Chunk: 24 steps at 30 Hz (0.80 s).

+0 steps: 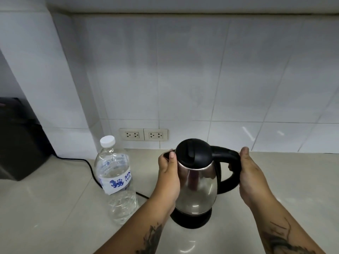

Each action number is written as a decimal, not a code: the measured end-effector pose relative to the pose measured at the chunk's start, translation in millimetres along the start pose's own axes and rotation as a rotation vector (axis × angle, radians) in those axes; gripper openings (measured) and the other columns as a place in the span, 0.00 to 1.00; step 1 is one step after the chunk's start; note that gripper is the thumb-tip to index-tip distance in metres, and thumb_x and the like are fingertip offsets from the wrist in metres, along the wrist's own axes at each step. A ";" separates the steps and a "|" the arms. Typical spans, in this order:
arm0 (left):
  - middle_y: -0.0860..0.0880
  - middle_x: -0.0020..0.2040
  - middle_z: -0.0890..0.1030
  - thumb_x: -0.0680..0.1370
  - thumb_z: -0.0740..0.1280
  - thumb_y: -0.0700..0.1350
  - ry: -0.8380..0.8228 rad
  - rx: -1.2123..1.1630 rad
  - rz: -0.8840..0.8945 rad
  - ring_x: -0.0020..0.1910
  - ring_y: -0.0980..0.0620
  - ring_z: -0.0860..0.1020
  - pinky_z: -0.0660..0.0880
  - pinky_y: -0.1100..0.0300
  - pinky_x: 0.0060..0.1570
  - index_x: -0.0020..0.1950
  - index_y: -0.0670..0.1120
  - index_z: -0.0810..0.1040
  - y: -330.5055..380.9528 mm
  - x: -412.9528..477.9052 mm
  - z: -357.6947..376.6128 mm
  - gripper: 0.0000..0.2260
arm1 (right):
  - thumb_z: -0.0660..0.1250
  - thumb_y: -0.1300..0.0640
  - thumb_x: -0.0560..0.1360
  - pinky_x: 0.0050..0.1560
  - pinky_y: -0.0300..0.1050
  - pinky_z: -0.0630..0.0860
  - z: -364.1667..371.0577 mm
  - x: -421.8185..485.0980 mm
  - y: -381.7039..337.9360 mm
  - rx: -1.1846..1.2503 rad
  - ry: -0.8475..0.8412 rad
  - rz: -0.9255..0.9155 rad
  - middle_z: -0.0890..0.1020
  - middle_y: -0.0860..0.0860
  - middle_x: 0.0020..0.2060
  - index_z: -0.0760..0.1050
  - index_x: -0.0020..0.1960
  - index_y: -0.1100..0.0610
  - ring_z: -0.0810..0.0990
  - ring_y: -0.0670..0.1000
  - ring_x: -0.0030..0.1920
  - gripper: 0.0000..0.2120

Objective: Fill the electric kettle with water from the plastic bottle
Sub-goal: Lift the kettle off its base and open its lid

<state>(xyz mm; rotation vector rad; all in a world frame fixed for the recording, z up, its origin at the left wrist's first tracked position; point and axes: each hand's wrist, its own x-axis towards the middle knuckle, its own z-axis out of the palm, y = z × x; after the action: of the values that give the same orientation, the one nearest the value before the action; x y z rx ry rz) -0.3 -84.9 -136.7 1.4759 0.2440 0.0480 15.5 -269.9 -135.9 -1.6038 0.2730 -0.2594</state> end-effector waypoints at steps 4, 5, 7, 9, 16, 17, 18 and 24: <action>0.50 0.59 0.80 0.81 0.52 0.60 0.007 -0.064 0.079 0.58 0.52 0.78 0.75 0.59 0.53 0.61 0.58 0.70 29.5 -23.6 -8.5 0.14 | 0.53 0.36 0.78 0.46 0.42 0.70 -4.6 -23.3 -24.7 0.085 0.026 -0.003 0.80 0.55 0.42 0.78 0.47 0.54 0.77 0.53 0.44 0.24; 0.51 0.52 0.80 0.81 0.52 0.59 0.014 -0.077 0.086 0.50 0.56 0.78 0.76 0.66 0.43 0.61 0.57 0.70 35.2 -32.2 -13.0 0.14 | 0.53 0.37 0.79 0.47 0.43 0.70 -4.5 -31.7 -28.7 0.094 0.028 -0.002 0.79 0.55 0.41 0.78 0.46 0.54 0.77 0.53 0.44 0.24; 0.52 0.40 0.76 0.82 0.52 0.57 0.028 -0.105 0.061 0.35 0.59 0.75 0.71 0.73 0.26 0.59 0.54 0.71 44.0 -55.2 -23.2 0.13 | 0.55 0.37 0.78 0.49 0.45 0.71 -2.7 -51.4 -33.2 0.109 0.021 0.013 0.80 0.55 0.41 0.79 0.46 0.53 0.78 0.53 0.44 0.23; 0.52 0.35 0.73 0.82 0.53 0.56 0.042 -0.129 0.031 0.29 0.60 0.73 0.70 0.73 0.23 0.56 0.54 0.73 39.2 -76.6 -35.1 0.12 | 0.56 0.38 0.78 0.52 0.48 0.71 -0.9 -71.4 -30.1 0.124 0.015 0.038 0.81 0.54 0.42 0.79 0.47 0.52 0.79 0.52 0.45 0.21; 0.47 0.55 0.80 0.82 0.56 0.49 0.219 -0.111 -0.052 0.53 0.51 0.78 0.74 0.60 0.51 0.52 0.56 0.73 -3.9 -131.8 -67.2 0.07 | 0.58 0.44 0.80 0.45 0.47 0.72 7.0 -133.0 15.8 0.135 -0.055 0.157 0.83 0.56 0.41 0.81 0.44 0.57 0.80 0.54 0.45 0.20; 0.48 0.54 0.80 0.82 0.56 0.49 0.237 -0.098 -0.066 0.51 0.54 0.78 0.74 0.64 0.46 0.51 0.56 0.73 -9.4 -136.2 -70.7 0.07 | 0.58 0.44 0.80 0.46 0.48 0.72 8.0 -137.6 25.0 0.124 -0.051 0.175 0.83 0.58 0.41 0.81 0.45 0.57 0.80 0.56 0.46 0.20; 0.49 0.53 0.80 0.82 0.56 0.48 0.256 -0.091 -0.085 0.48 0.55 0.77 0.73 0.65 0.43 0.51 0.56 0.73 -14.4 -139.4 -74.1 0.07 | 0.58 0.44 0.80 0.46 0.49 0.72 9.3 -141.6 32.0 0.113 -0.049 0.188 0.82 0.58 0.41 0.81 0.45 0.57 0.80 0.57 0.46 0.19; 0.51 0.55 0.80 0.83 0.54 0.48 0.241 -0.096 -0.132 0.48 0.54 0.78 0.77 0.68 0.37 0.59 0.56 0.73 -34.6 -144.3 -83.0 0.10 | 0.58 0.46 0.80 0.50 0.47 0.71 14.4 -149.8 47.6 0.124 -0.069 0.190 0.84 0.49 0.39 0.81 0.42 0.51 0.80 0.52 0.47 0.17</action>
<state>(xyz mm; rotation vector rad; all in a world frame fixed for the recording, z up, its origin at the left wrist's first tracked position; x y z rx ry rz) -160.9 -33.2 -157.9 1.3551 0.5268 0.1295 -121.9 -209.1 -184.1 -1.4502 0.3471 -0.0730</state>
